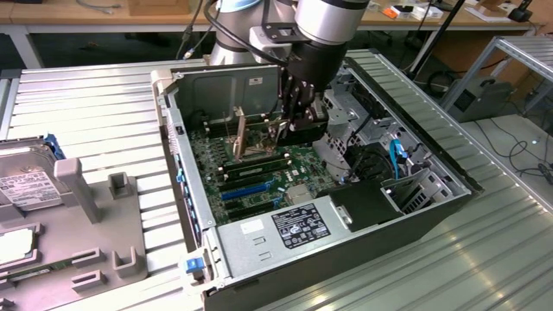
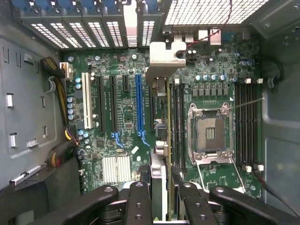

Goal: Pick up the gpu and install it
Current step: 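Insert the gpu into the slot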

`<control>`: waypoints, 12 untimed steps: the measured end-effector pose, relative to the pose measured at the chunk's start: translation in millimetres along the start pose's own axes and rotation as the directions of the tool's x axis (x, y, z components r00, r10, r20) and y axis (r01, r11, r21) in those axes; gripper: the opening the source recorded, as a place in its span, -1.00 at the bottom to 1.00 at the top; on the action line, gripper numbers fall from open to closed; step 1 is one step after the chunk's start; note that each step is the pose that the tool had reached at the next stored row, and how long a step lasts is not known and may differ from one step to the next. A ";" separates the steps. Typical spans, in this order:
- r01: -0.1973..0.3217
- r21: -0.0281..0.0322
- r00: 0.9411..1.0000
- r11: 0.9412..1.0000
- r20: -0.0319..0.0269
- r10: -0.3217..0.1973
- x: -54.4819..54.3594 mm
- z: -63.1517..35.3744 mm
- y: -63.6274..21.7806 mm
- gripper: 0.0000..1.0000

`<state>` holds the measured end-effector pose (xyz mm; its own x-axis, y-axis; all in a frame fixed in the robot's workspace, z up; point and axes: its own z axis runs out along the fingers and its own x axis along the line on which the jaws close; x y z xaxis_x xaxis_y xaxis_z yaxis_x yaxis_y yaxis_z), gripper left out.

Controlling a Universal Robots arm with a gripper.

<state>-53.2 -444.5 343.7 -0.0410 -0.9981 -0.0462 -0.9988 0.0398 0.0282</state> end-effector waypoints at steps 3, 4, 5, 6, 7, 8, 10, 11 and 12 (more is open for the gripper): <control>0.000 0.000 1.000 1.000 0.000 0.000 0.3 1.0 2.6 -0.45; 0.000 0.000 1.000 1.000 0.000 0.000 0.4 1.3 3.6 -0.45; 0.000 0.000 1.000 1.000 0.000 0.000 0.6 1.7 4.6 -0.45; 0.000 0.000 1.000 1.000 0.000 0.000 1.0 2.5 6.0 -0.45; 0.000 0.000 1.000 1.000 0.000 0.000 1.8 3.1 7.5 -0.45; 0.000 0.000 1.000 1.000 0.000 0.000 2.3 3.7 8.6 -0.45; 0.000 0.000 1.000 1.000 0.000 0.000 2.8 4.9 9.8 -0.45; 0.000 0.000 1.000 1.000 0.000 0.000 2.9 5.6 10.1 -0.45; 0.000 0.000 1.000 1.000 0.000 0.000 3.5 6.9 10.8 -0.45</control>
<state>-64.3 -447.2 337.0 -0.0410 -0.9981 -0.0459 -0.9988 0.0397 0.0282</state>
